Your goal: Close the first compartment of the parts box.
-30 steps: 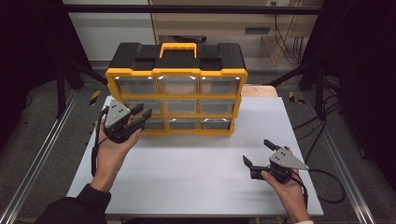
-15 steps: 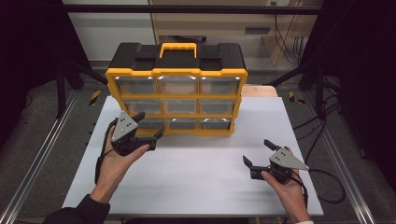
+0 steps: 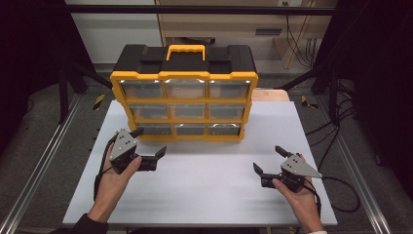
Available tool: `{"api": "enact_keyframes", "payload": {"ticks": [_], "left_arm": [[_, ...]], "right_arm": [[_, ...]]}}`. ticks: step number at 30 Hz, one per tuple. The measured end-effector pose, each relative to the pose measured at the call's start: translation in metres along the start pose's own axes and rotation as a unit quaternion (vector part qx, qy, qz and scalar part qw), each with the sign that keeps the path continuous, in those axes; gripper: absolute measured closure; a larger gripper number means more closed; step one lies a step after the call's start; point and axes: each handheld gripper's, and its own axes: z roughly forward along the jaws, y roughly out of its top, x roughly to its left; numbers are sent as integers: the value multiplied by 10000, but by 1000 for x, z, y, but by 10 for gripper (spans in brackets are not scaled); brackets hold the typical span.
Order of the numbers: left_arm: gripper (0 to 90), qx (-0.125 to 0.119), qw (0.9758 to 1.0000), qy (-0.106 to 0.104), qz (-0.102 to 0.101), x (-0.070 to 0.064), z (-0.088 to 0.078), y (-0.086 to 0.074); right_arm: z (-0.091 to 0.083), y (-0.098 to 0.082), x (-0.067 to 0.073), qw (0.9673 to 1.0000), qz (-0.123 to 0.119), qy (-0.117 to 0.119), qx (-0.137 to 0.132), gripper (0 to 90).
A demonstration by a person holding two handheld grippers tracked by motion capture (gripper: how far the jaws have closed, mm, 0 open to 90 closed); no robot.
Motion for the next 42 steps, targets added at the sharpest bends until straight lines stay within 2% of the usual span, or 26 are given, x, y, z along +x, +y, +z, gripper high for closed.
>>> {"api": "enact_keyframes", "payload": {"ticks": [7, 21, 37, 42], "left_arm": [[25, -56, 10000, -71, 3, 5, -15, -9], [23, -125, 9999, -24, -13, 18, -38, -25], [21, -288, 9989, 66, -362, 27, -46, -55], [21, -366, 9988, 55, -319, 28, -46, -63]], "right_arm": [[0, 0, 0, 10000, -4, -6, 17, 49], [0, 0, 0, 10000, 1, -11, 13, 49], [0, 0, -1, 10000, -3, -19, 17, 49], [0, 0, 0, 10000, 1, -22, 20, 49]]}}
